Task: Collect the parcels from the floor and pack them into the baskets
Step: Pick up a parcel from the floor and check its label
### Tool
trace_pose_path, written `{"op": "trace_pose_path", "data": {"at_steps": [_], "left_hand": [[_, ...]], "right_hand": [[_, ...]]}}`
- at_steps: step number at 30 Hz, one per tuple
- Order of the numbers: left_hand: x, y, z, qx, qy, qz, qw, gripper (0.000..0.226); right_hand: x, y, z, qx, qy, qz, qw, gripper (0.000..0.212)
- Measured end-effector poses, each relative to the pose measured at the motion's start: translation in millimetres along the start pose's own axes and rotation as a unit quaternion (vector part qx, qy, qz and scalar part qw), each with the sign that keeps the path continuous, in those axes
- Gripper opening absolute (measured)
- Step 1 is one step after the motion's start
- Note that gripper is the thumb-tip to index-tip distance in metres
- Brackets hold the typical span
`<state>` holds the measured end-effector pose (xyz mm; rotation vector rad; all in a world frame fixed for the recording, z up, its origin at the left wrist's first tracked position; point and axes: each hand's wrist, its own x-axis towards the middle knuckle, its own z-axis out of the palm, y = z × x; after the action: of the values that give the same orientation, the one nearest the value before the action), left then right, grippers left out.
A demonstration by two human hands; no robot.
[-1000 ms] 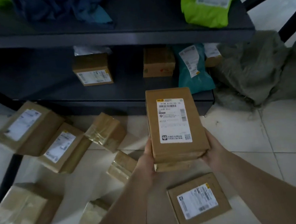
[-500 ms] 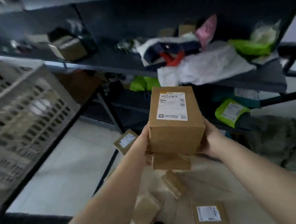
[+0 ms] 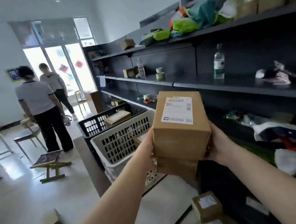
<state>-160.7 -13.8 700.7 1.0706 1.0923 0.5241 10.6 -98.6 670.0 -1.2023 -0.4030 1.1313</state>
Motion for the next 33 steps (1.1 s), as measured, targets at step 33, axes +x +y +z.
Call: {"op": "trace_pose_path", "data": {"at_steps": [33], "left_hand": [[385, 156, -184, 0.223, -0.140, 0.205, 0.943, 0.037]], "right_hand": [[308, 7, 210, -0.006, 0.294, -0.025, 0.955, 0.056]]}}
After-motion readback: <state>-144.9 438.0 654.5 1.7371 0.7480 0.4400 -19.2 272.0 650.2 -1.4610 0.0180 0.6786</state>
